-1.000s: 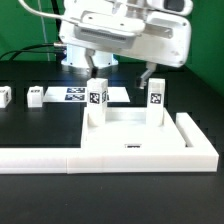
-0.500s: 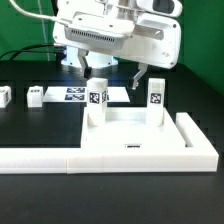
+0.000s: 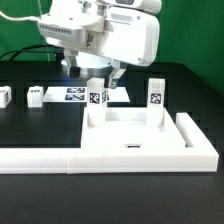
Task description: Assemble square table
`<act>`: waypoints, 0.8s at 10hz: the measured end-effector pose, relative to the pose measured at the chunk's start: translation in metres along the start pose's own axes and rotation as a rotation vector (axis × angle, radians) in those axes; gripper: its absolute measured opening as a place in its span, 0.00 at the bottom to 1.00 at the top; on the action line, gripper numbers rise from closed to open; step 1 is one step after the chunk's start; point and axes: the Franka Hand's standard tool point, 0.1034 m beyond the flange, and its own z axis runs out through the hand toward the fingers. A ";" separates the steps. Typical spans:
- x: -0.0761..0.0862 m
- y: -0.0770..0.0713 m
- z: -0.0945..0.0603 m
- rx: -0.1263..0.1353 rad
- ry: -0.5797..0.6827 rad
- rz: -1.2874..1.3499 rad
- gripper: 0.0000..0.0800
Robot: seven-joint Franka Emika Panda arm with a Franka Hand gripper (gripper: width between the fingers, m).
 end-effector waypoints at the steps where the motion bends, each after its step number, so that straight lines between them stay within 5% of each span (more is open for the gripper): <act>1: 0.000 0.001 0.000 -0.002 0.000 0.075 0.81; 4: -0.002 -0.001 0.001 -0.005 0.002 0.247 0.81; 6: -0.017 -0.026 0.006 -0.005 -0.009 0.414 0.81; 8: -0.014 -0.047 0.011 -0.007 -0.004 0.553 0.81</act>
Offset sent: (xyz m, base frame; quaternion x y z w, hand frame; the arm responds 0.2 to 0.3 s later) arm 0.0000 0.0000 0.0000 0.0000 0.0000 0.1296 0.9916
